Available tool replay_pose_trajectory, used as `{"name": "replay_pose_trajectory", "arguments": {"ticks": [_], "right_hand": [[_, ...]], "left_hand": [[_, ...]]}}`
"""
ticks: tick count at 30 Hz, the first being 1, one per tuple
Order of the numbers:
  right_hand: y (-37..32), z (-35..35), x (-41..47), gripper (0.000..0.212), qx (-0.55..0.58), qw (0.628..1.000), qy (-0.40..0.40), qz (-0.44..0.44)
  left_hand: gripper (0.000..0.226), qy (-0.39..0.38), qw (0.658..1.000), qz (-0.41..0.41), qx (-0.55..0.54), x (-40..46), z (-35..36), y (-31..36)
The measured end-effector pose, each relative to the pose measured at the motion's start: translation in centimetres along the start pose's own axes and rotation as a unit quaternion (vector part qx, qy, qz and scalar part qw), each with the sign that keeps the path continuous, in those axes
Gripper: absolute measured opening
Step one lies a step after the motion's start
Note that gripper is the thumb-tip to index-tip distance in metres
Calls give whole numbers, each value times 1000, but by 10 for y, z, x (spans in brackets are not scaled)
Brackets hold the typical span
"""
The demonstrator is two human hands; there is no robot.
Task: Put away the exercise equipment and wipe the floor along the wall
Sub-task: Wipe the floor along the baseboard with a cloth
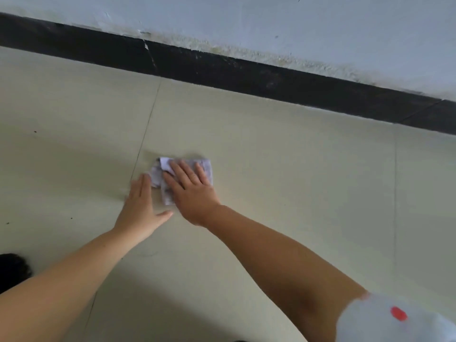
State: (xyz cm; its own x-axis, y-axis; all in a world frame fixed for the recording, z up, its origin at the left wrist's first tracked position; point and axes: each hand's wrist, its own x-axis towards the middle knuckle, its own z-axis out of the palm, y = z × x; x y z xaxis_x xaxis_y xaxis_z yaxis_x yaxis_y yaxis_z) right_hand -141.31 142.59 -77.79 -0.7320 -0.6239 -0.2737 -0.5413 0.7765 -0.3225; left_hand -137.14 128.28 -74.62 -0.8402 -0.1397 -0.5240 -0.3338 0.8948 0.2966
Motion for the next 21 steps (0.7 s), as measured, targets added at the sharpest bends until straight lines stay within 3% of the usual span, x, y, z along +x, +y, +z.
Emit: {"name": "replay_pose_trajectory", "arguments": {"ticks": [2,3,5,7,9,11,12,13,14,18,20,21], "right_hand": [[22,1,-13,53,20,998,35,-55],[46,1,-26,52,32,997,66,-21],[111,0,-66,56,29,981,121,147],[178,-8,-126,61,31,928,156,338],[220,-23,-188,69,85,845,153,505],[228,-30,-213,70,125,768,154,608],[217,-27,-205,68,127,751,159,628],[196,-21,-189,68,121,759,164,619],[167,-13,-167,67,107,789,169,581],[17,26,-64,55,10,955,151,256],[-43,30,-42,59,-22,998,29,51],[-57,28,-39,64,-28,998,-42,-29]], "left_hand": [[98,29,999,-11,-45,-2,-5,-4],[96,23,999,-12,-40,-1,-5,-5],[85,1,1000,4,1,2,-3,-1],[71,-15,999,9,49,7,1,7],[61,-9,997,-6,72,10,5,16],[56,9,997,-20,72,9,9,21],[54,12,997,-24,75,8,9,22],[54,9,997,-24,79,7,9,23],[54,3,997,-25,78,6,7,22],[56,20,999,-8,-43,7,-7,21],[55,26,995,10,-91,9,-15,16],[54,13,996,11,-92,11,-17,14]]}}
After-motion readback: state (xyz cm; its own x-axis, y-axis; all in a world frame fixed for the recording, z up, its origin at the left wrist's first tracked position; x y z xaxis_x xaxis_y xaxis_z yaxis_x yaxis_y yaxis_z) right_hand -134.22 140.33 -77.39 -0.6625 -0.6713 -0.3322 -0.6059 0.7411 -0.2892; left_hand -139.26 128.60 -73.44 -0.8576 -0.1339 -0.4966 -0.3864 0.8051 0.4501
